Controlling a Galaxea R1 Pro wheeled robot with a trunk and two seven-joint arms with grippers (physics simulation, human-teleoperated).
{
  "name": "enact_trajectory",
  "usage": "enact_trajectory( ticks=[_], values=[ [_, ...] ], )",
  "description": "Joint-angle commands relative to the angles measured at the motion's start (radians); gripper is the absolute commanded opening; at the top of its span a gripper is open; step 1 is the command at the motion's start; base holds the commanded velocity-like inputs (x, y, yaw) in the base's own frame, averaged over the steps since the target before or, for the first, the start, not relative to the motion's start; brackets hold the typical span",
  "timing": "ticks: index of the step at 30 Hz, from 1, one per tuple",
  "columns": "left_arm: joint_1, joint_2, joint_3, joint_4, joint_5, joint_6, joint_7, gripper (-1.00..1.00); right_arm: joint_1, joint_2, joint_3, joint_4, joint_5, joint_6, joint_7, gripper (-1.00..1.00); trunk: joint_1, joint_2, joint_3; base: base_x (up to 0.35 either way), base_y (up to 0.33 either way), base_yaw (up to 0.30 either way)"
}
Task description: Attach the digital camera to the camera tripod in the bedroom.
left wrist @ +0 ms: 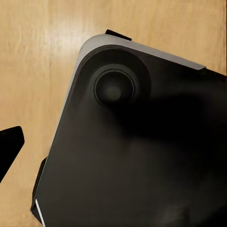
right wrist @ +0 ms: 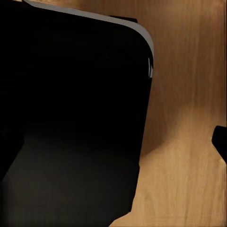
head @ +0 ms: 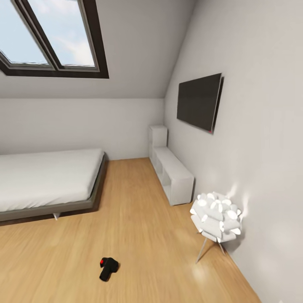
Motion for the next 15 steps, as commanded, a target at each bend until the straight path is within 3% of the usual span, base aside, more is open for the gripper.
enact_trajectory(
  ticks=[1,15],
  values=[
    [0.001,0.000,0.004,-0.002,0.002,-0.001,0.000,1.00,0.000,0.000,-0.003,0.000,0.009,-0.003,0.000,1.00,0.000,0.000,-0.001,0.245,-0.231,0.000],
    [0.001,0.001,0.004,-0.001,0.002,-0.001,0.000,1.00,0.000,0.001,-0.002,0.000,0.013,-0.003,0.000,1.00,0.000,0.000,-0.001,0.246,-0.231,0.000]
  ],
)
